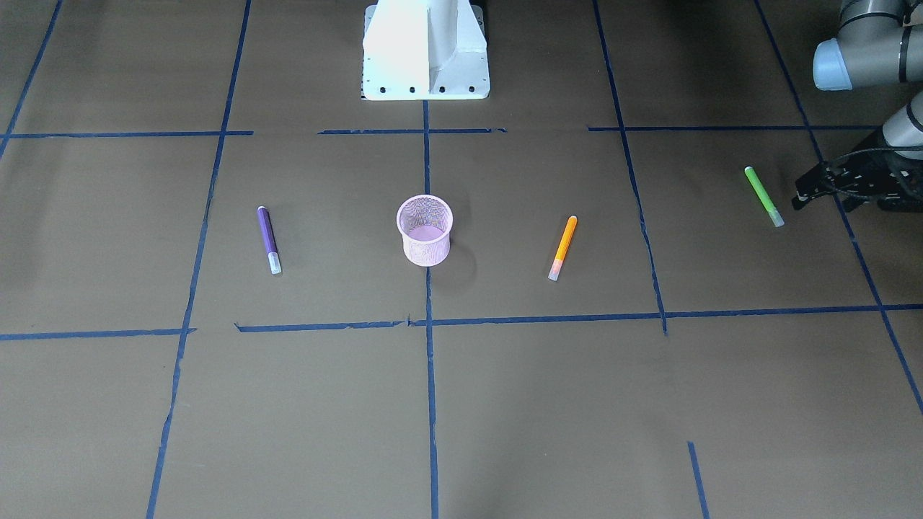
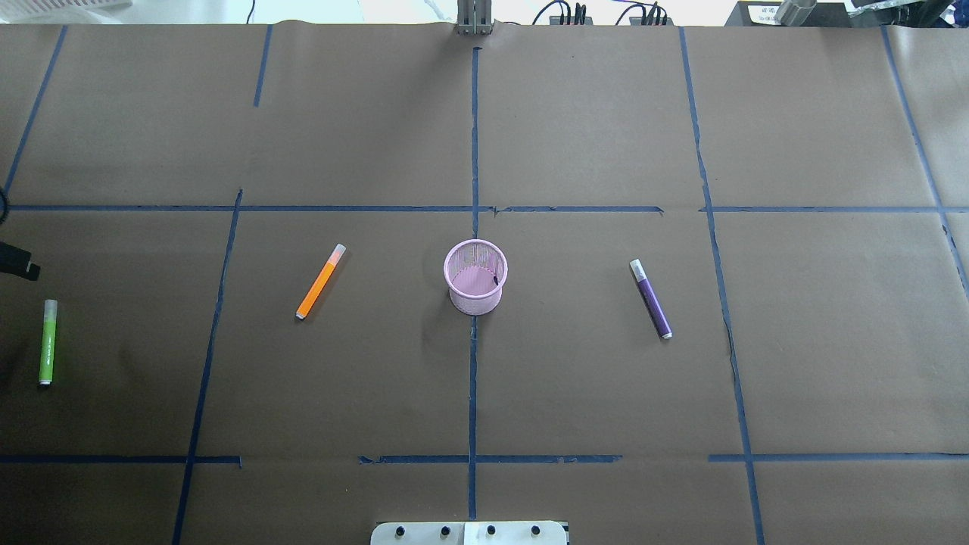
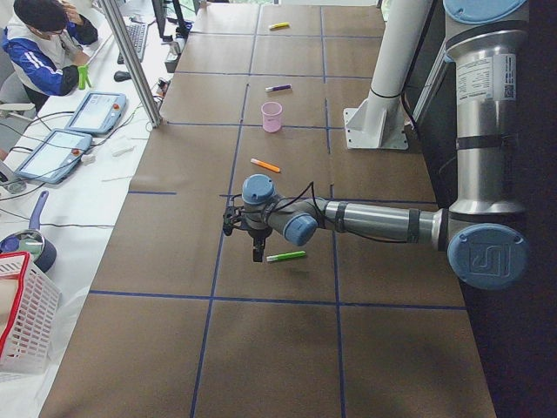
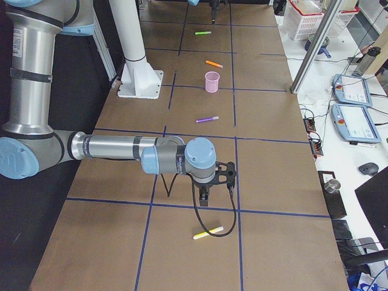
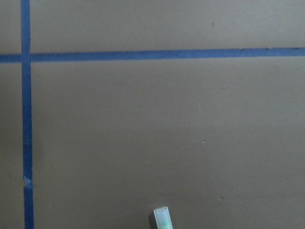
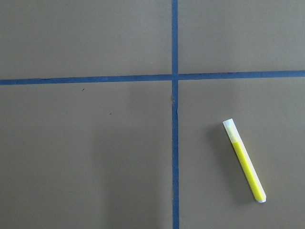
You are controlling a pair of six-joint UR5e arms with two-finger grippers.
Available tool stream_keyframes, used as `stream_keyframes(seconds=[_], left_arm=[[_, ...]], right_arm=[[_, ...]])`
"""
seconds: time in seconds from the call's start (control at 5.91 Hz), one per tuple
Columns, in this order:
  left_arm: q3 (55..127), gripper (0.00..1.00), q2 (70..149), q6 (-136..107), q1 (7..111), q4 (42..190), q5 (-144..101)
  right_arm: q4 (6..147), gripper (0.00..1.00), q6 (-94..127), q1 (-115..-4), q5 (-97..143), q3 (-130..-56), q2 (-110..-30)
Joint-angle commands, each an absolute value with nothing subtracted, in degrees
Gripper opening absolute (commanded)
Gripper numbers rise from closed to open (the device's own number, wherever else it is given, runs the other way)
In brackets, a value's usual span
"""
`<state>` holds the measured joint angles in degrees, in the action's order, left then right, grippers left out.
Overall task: Collect pens into pen holder
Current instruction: 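Lower the left gripper onto the green highlighter and close on it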
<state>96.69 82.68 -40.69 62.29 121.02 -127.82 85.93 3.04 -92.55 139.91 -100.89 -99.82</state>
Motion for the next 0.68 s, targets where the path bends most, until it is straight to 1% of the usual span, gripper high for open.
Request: stream_keyframes(seconds=[0.0, 0.34, 0.51], left_arm=[[95.89, 1.0, 81.48, -48.07, 57.06, 125.33, -123.93], [93.97, 1.0, 81.56, -48.25, 55.46, 125.42, -123.93], [91.69, 1.0, 82.17, -48.16, 55.37, 125.68, -124.01]], right_arm=[[85.96, 1.0, 3.08, -92.55, 140.1, -100.37, -100.28], [86.04, 1.0, 3.08, -92.55, 140.1, -100.28, -100.46], [86.04, 1.0, 3.08, -92.46, 140.1, -100.2, -100.46]])
